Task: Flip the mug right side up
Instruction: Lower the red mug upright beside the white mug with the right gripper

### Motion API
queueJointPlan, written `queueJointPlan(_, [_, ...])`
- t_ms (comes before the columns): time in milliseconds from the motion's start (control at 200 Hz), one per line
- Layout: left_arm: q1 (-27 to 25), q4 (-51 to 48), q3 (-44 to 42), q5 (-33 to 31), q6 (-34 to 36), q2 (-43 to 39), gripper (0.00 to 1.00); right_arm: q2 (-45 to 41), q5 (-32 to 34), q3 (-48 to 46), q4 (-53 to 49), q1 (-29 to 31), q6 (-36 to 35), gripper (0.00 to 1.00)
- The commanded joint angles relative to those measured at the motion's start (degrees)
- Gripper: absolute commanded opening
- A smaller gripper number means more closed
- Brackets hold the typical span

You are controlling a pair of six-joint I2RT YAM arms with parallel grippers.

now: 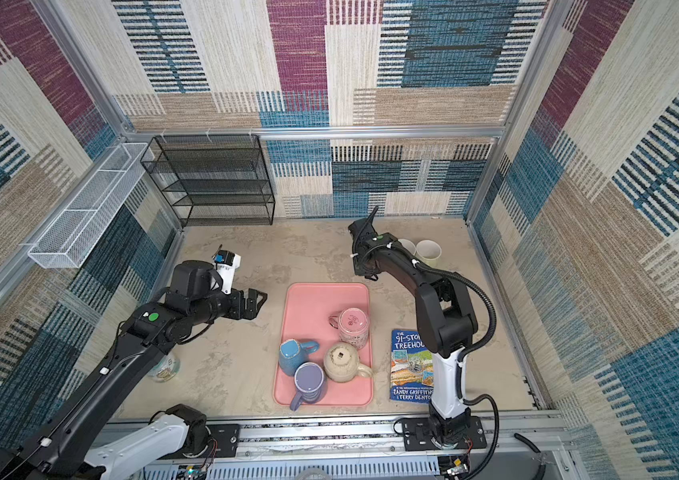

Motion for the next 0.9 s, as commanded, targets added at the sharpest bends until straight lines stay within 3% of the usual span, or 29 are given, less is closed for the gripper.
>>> queueJointPlan(0, [0.00, -0.23, -0.20, 0.70, 1.99, 0.12, 0.99, 0.70, 2.06, 0.80, 0.90, -0.65, -0.69, 0.00])
queueJointPlan(631, [0.00, -0.48, -0.10, 0.70, 1.99, 1.81, 0.99, 1.75, 2.05, -2.24, 3.50, -2.64, -1.85, 0.00])
queueJointPlan(891, [0.01, -0.57, -0.03, 0.79, 2.17, 1.99, 0.99, 1.44, 1.01, -2.40, 3.45, -2.71, -1.88, 0.30])
